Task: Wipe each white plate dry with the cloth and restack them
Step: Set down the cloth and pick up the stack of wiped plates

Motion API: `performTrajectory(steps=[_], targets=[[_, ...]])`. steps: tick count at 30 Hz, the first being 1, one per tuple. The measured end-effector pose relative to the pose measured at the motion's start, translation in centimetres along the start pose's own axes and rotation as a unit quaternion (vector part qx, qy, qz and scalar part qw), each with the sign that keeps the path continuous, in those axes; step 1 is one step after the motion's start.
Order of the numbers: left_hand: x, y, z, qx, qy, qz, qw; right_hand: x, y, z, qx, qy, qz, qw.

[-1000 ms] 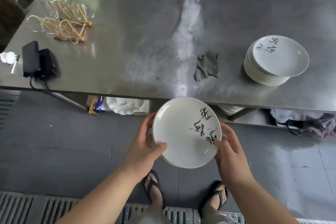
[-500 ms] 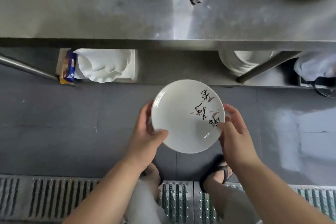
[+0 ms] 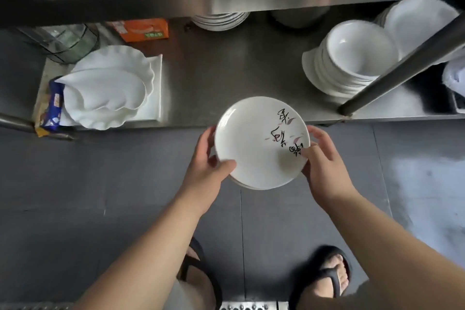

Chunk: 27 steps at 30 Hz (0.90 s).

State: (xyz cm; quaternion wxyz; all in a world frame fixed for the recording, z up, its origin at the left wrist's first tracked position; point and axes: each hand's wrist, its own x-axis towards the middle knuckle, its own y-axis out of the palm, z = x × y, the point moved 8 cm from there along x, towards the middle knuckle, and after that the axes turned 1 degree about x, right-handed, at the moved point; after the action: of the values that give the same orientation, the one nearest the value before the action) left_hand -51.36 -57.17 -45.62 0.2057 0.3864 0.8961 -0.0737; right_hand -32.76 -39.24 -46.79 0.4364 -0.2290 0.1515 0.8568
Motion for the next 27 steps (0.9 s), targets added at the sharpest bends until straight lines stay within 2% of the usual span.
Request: performTrajectory(steps=[15, 27], targets=[[21.4, -1.1, 5.7, -0.066, -0.031, -0.035, 0.997, 21.0, 2.9, -2.6, -0.061, -0.073, -0.007, 0.995], [28.3, -0.9, 9.1, -0.088, -0.043, -0.053, 0.994, 30.2, 2.9, -6.9, -0.064, -0.039, -0.027, 0.997]])
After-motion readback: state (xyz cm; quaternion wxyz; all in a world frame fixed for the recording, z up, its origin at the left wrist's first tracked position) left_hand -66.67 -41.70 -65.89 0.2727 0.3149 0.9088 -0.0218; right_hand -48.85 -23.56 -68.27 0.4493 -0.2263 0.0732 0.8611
